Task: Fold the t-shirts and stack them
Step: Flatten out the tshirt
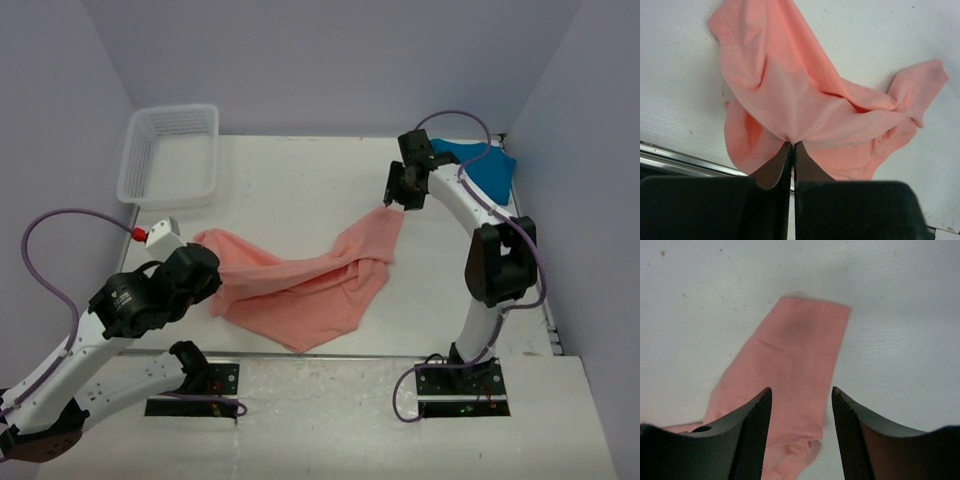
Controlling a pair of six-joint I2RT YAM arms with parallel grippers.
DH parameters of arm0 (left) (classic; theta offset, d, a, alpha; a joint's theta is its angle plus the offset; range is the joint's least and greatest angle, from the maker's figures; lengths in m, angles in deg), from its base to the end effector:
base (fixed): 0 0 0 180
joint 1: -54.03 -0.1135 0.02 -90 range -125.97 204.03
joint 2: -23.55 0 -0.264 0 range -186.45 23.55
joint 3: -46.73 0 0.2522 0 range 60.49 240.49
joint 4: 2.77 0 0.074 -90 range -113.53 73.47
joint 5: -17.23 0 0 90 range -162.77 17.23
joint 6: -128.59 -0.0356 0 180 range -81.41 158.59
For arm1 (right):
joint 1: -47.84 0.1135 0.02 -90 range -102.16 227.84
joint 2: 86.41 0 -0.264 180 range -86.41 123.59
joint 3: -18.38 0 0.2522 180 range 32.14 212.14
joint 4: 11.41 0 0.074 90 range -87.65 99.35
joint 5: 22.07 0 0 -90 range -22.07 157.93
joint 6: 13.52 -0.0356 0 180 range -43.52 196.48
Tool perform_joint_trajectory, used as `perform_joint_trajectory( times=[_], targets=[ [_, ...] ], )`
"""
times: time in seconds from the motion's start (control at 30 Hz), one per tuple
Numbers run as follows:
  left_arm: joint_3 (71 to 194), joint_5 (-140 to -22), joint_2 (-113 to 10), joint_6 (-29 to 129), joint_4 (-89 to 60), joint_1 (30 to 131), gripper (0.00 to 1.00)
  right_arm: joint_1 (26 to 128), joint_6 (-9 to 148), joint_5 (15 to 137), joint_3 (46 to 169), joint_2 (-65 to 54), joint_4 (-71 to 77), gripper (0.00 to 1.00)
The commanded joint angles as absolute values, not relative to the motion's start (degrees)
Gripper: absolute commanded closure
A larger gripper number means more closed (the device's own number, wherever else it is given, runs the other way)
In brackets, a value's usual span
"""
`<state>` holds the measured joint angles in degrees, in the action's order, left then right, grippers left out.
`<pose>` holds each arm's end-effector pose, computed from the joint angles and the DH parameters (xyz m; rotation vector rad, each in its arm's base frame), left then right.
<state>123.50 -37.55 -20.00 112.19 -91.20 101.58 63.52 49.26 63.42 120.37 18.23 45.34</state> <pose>0.0816 -0.0588 0.3489 -0.7445 2.1989 -0.2701 0.3805 0.1039 0.2630 0.2906 2.5956 0.1656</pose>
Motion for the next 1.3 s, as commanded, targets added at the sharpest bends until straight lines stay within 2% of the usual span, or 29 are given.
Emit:
perform_joint_trajectory(
  times=[0.0, 0.33, 0.73, 0.97, 1.1, 1.27],
  targets=[
    [125.8, -34.4, -18.6, 108.6, -92.2, 99.9, 1.00, 62.2, 52.6, 64.1, 127.2, 24.7, 49.1, 0.48],
    [127.8, -34.5, -21.2, 106.8, -92.1, 99.3, 1.00, 60.8, 53.7, 64.3, 139.2, 36.0, 54.2, 0.49],
    [128.1, -32.4, -24.3, 105.6, -92.0, 99.3, 1.00, 60.6, 52.9, 63.2, 142.4, 41.6, 56.4, 0.46],
    [126.9, -35.2, -29.3, 99.8, -84.9, 99.4, 1.00, 60.1, 52.5, 64.2, 146.0, 43.9, 58.9, 0.48],
    [126.8, -35.9, -31.0, 97.0, -81.8, 99.3, 1.00, 59.8, 52.7, 63.8, 147.4, 45.6, 61.2, 0.56],
    [126.3, -37.7, -33.0, 92.6, -76.7, 99.3, 1.00, 59.6, 53.5, 65.9, 151.9, 48.2, 66.1, 0.53]
  ],
)
